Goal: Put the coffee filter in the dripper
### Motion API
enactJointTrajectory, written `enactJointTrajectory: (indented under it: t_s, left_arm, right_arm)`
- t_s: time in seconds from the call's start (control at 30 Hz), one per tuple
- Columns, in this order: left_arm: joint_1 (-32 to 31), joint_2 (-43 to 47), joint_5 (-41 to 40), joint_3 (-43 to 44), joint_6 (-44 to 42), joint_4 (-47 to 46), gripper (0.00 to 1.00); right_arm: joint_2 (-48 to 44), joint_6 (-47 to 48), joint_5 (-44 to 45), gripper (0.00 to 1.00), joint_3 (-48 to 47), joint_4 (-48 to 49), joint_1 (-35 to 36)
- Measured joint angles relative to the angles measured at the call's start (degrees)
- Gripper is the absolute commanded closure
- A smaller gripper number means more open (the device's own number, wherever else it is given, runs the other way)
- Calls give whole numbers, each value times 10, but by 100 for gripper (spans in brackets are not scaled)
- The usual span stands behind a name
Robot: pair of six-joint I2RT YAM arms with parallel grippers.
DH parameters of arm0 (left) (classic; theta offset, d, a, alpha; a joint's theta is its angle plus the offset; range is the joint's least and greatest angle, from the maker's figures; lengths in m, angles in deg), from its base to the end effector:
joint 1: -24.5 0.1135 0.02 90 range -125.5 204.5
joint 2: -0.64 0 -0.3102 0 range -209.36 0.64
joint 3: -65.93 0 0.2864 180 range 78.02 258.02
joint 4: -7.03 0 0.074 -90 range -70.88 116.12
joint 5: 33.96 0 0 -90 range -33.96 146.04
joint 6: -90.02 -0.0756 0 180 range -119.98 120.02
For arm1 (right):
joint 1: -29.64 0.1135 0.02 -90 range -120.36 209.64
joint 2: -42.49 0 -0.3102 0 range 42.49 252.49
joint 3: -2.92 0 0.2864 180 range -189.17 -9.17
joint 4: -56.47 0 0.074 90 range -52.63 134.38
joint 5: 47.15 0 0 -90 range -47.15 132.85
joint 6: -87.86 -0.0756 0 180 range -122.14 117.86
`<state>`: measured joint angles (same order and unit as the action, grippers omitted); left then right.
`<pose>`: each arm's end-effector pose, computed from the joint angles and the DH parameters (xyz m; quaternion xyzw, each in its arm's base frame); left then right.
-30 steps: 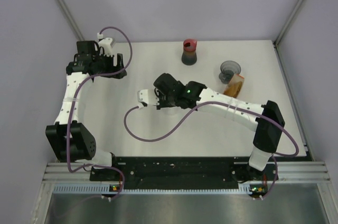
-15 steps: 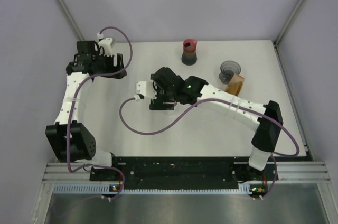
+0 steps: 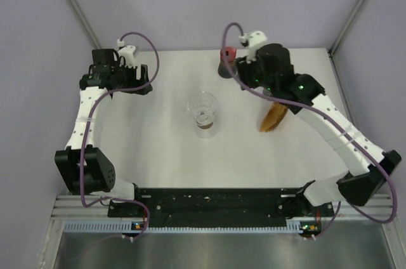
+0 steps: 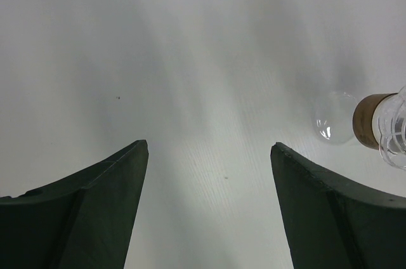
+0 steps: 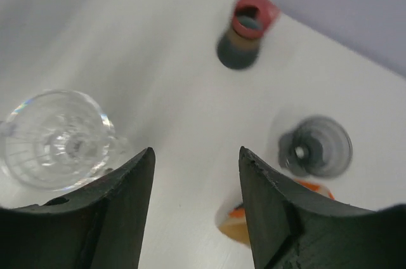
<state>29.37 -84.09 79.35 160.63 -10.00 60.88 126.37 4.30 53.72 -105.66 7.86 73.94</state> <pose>0.3781 0.0022 0.3726 0.1195 0.8967 -0.1346 0.4045 0.2838 0.2570 0.4815 -0.3109 0.7761 0.1010 0.5392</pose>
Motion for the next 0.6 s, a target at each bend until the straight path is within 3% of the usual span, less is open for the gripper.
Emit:
enactJointTrajectory:
  t_s: [0.1,0.2,0.27,0.33,0.47,0.6]
  left_arm:
    - [0,0,1,0,0,1,16]
    - [0,0,3,0,0,3,16]
    - [0,0,5,0,0,4,16]
    - [0,0,6,0,0,5,16]
    - [0,0,9,0,0,5,16]
    - [0,1,9,0,0,6,16]
  right_arm:
    - [-75,-101,41,52,110,5,-102]
    - [-116,-177,48,65,206,-5,-185]
    - [-122,-218,31,65,253,-6,-241]
    - [-122,-252,13,56,290,-2,-292]
    - [-122,-304,-18,54,332,10,-338]
    - [-122,-345,-42,59,346,45,-339]
